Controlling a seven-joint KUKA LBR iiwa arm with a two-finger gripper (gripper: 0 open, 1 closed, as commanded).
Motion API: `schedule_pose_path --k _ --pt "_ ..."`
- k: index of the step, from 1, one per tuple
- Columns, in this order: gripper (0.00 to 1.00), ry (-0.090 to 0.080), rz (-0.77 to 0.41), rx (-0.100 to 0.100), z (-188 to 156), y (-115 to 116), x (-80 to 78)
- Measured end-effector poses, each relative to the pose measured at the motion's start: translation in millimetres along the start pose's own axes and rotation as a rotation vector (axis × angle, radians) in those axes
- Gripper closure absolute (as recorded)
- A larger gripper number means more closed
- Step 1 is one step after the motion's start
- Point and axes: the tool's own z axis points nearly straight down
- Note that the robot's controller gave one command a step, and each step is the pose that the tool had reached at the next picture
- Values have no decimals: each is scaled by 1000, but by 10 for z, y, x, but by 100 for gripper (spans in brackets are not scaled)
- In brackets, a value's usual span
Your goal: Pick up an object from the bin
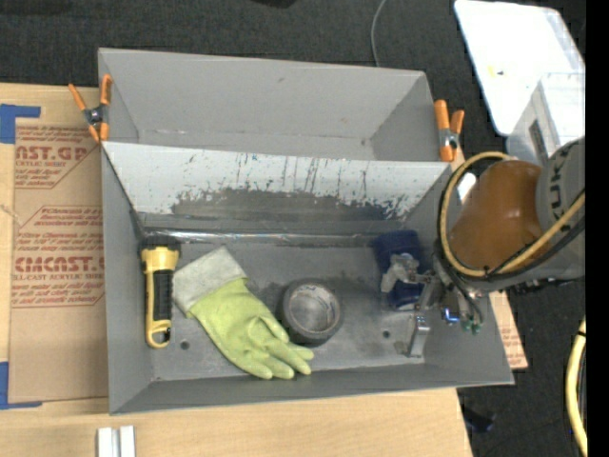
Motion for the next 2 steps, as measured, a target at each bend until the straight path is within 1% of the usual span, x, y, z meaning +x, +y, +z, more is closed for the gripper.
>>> schedule_pose_path --k 1,2 --pt "0 6 36 -18 150 -19 -217" --pt "0 4 42 -11 217 87 -152"
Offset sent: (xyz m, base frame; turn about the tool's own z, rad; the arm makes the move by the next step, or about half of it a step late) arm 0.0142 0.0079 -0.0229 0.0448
